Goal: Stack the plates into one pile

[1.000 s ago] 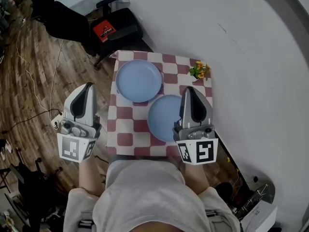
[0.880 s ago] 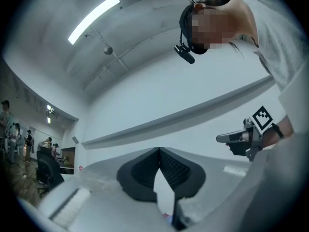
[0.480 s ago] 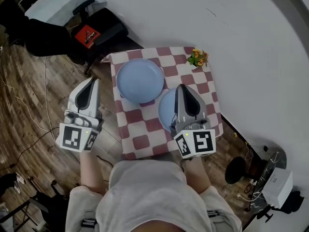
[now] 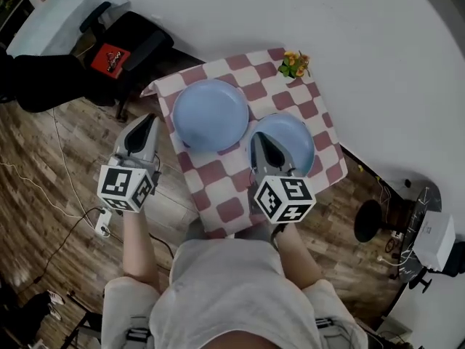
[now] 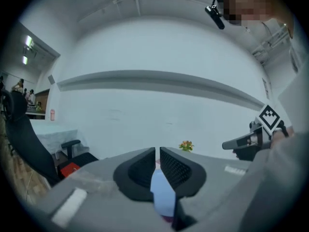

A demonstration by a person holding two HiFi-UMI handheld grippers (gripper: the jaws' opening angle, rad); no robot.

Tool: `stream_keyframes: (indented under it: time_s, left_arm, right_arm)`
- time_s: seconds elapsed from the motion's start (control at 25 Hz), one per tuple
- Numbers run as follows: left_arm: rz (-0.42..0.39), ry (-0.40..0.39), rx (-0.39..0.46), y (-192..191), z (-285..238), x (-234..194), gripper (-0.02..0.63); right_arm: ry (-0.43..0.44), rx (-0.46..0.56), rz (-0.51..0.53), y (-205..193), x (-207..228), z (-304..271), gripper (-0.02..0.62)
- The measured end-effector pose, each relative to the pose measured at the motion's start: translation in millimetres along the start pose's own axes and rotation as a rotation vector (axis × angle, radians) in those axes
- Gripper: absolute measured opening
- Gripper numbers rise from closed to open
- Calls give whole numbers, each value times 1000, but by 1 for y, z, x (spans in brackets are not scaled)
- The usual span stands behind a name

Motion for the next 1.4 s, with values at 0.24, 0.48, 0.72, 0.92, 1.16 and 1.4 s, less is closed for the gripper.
stream_keyframes:
  time_s: [0.24,0.48,0.72,0.92,1.16,1.4]
  left_arm:
    - [49,-96,-178,-64,-42,0,64]
    - [73,-148,-321,-112,-79,0,98]
    - [79,-167,-429,-148,-106,-4,131]
    - [87,-184,-495,-171,-118,-3,139]
    - [104,-218,-548,-194,-122,6,139]
    - [119,-189,-553,-195,-119,4,89]
  right_arm:
    - [-116,-124,-205,-53,30,-30,15]
    - [-213,-185,-379,-94,54,-49,69]
    - [-307,-219,-538,-132,74,-60,93]
    - [-351,-218,-610,-148,85,-72,104]
    - [-371,-248,-619,-160,89,-86,101]
    - [-384,-256,-592,-159,90,-86,66]
Point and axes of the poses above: the fingertips, and each gripper's own axes: z backward along the fingers, x to its right, y out of its top, the point moved 2 cm from there along z, backward along the fingers, and after that the axes turned 15 degrees about -z, right-handed, at the moved point
